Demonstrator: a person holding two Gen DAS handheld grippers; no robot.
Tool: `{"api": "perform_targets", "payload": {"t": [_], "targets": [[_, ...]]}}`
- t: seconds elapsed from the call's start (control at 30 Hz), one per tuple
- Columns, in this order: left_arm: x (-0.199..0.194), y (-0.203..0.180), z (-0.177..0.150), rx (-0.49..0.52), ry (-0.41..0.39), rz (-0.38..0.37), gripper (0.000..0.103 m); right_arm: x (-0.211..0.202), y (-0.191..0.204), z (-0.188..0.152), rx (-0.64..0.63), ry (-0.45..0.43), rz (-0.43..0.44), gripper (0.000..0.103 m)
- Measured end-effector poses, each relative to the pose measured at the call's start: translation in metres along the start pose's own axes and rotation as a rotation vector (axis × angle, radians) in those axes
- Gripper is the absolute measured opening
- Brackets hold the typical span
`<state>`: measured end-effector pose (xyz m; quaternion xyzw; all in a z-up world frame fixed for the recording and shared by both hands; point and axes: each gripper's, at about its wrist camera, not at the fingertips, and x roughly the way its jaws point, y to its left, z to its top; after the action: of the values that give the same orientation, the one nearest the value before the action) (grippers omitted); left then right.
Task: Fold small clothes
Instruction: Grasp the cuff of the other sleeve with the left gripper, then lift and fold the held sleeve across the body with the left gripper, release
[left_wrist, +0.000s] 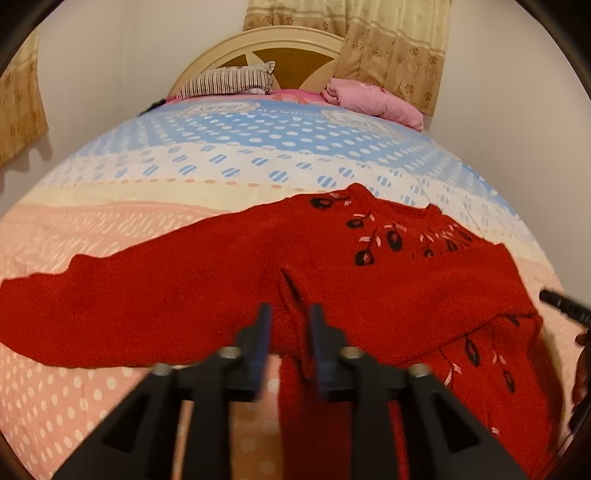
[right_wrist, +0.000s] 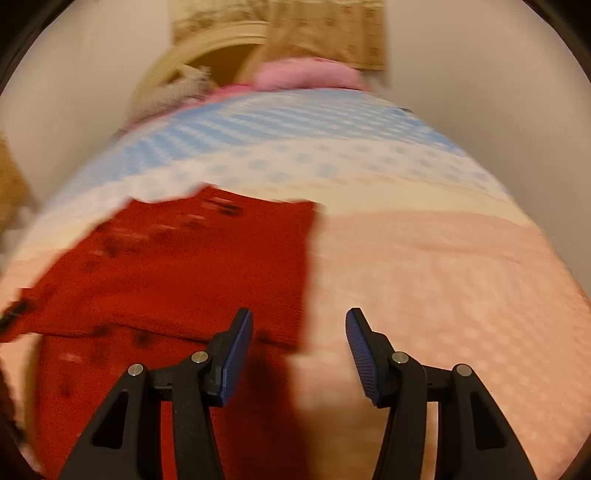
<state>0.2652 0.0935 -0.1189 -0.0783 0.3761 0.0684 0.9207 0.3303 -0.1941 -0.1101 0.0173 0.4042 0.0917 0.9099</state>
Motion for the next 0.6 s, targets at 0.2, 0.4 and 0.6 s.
{"api": "perform_targets", "payload": {"t": [0.2, 0.4, 0.6], "targets": [[0.008, -0.016, -0.023, 0.101, 0.035, 0.084, 0.071, 0.048, 0.034, -0.003, -0.062, 0.128, 0.073, 0.054], [0.012, -0.003, -0.031, 0.048, 0.039, 0.071, 0.083, 0.033, 0.055, -0.027, -0.223, 0.120, -0.050, 0.054], [-0.003, 0.002, -0.035, 0.029, 0.010, 0.055, 0.083, 0.025, 0.086, -0.006, -0.202, -0.006, 0.091, 0.054]]}}
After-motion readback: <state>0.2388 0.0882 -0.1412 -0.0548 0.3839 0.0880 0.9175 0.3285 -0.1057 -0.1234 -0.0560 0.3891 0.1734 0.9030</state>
